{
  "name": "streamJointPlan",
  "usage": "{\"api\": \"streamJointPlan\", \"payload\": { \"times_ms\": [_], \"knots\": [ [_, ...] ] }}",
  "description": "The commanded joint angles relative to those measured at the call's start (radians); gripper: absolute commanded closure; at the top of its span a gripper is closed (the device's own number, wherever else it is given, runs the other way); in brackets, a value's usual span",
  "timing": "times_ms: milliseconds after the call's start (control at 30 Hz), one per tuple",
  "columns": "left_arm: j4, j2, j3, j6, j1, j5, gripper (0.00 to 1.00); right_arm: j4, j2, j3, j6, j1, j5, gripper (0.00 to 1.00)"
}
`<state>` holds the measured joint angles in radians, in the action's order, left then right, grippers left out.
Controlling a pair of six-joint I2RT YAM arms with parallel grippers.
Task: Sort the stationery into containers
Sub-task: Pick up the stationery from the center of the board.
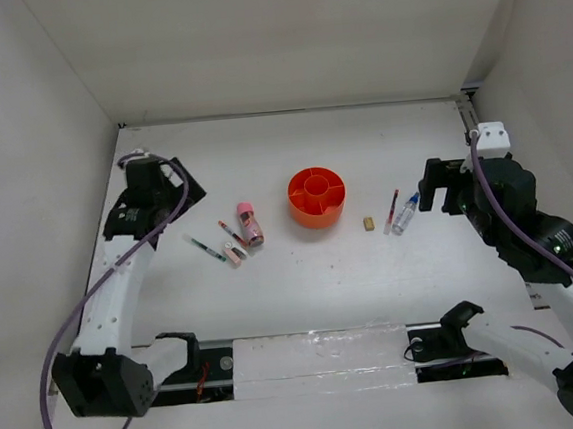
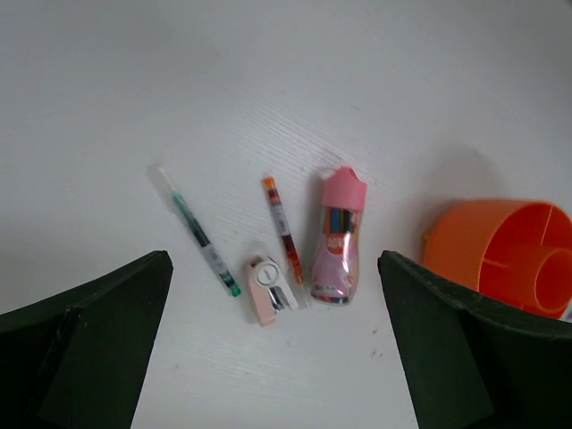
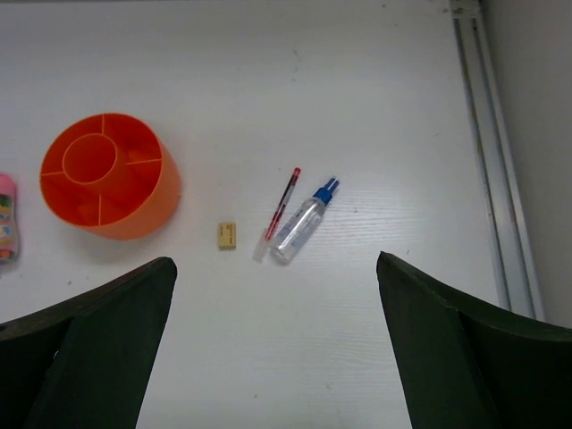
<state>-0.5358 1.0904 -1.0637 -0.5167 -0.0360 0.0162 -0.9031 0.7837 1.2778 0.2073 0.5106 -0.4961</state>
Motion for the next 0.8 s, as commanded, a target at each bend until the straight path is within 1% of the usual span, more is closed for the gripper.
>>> {"api": "streamJointPlan", "payload": {
  "times_ms": [0, 33, 67, 100, 133, 233, 333, 367, 433, 600, 767],
  "knots": [
    [0.001, 0.136, -0.105, -0.124, -0.360, -0.313, 0.00, 0.121, 0.022, -0.001, -0.017, -0.004, 0.089, 0.00],
    [-0.088, 0.197, -0.152, -0.173, -0.437, -0.403, 0.00, 0.136, 0.041, -0.001, -0.017, -0.004, 0.090, 0.00],
    [-0.146, 0.257, -0.207, -0.227, -0.464, -0.485, 0.00, 0.136, 0.051, -0.001, -0.017, -0.004, 0.100, 0.00],
    [-0.171, 0.302, -0.270, -0.259, -0.464, -0.473, 0.00, 0.136, 0.051, -0.001, -0.017, -0.004, 0.100, 0.00],
    [-0.144, 0.327, -0.271, -0.273, -0.464, -0.463, 0.00, 0.136, 0.051, -0.001, -0.017, -0.004, 0.111, 0.00],
    [-0.081, 0.327, -0.229, -0.284, -0.464, -0.463, 0.00, 0.136, 0.040, -0.001, -0.026, -0.004, 0.111, 0.00],
    [-0.104, 0.365, -0.229, -0.329, -0.464, -0.473, 0.00, 0.127, 0.017, -0.001, -0.037, -0.004, 0.111, 0.00],
    [-0.095, 0.374, -0.229, -0.329, -0.464, -0.455, 0.00, 0.127, 0.017, -0.012, -0.037, -0.004, 0.111, 0.00],
    [-0.073, 0.385, -0.184, -0.348, -0.464, -0.408, 0.00, 0.127, 0.006, -0.023, -0.037, -0.004, 0.111, 0.00],
    [-0.046, 0.442, -0.134, -0.394, -0.531, -0.417, 0.00, 0.148, 0.006, -0.043, -0.037, -0.004, 0.134, 0.00],
    [0.002, 0.483, -0.097, -0.394, -0.532, -0.395, 0.00, 0.168, 0.006, -0.054, -0.037, -0.004, 0.163, 0.00]
  ]
}}
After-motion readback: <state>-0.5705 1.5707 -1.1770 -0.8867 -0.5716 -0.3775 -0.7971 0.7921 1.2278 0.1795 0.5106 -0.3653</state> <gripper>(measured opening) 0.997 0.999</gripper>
